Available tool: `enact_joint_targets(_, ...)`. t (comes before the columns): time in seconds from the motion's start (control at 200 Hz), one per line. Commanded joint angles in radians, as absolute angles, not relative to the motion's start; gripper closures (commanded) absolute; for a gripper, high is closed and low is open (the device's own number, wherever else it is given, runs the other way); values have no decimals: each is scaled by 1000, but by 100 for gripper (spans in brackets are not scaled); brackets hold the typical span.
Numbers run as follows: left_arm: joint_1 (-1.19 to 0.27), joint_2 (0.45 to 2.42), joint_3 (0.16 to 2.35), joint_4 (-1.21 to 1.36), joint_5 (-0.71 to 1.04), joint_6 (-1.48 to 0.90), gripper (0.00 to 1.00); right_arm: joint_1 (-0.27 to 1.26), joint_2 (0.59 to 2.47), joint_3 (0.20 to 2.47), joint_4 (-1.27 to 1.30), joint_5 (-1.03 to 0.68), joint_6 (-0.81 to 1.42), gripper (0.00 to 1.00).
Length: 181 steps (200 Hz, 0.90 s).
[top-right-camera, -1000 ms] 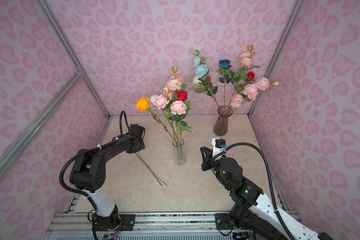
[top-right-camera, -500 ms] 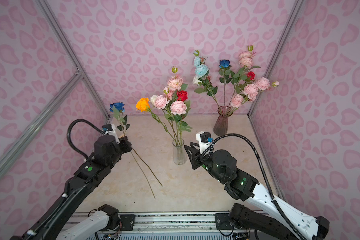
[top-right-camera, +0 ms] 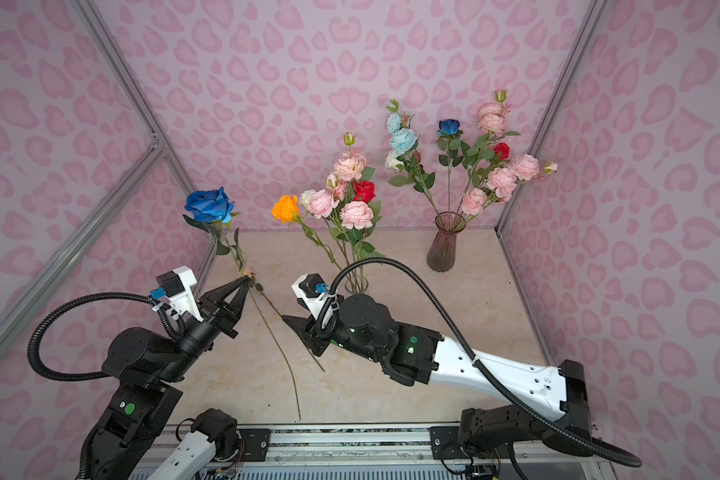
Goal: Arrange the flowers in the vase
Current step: 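Lift the blue rose upright toward the right gripper with the left gripper, then grasp the blue rose stem with the right gripper while the left gripper releases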
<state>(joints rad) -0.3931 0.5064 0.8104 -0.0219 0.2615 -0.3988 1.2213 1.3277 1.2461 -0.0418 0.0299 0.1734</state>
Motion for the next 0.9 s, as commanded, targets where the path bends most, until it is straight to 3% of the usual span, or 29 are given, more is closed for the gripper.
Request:
enact_joint_targets(0.0, -395, 518, 808, 55, 403, -428, 97, 1230, 1390, 1285, 21, 0, 204, 52)
enact_joint_targets(0.305, -403, 514, 784, 60, 410, -428, 97, 1229, 1483, 1400, -9, -12, 194, 63)
enact_joint_targets(0.395, -405, 504, 778, 66, 407, -430, 97, 1217, 1502, 1413, -6, -27, 211, 77)
enact_joint_targets(0.585, -405, 506, 788, 60, 401, -428, 94, 1215, 1528, 1436, -15, -43, 213, 96)
enact_joint_targets(0.665, -405, 506, 796, 46, 379, -431, 79, 1215, 1518, 1424, 0, -30, 212, 99)
enact_joint_targets(0.74, -405, 503, 811, 11, 333, -427, 56, 1216, 1507, 1421, 0, -9, 199, 100)
enact_joint_targets(0.9, -405, 440, 809, -60, 175, -413, 40, 1216, 1454, 1402, -16, 93, 138, 100)
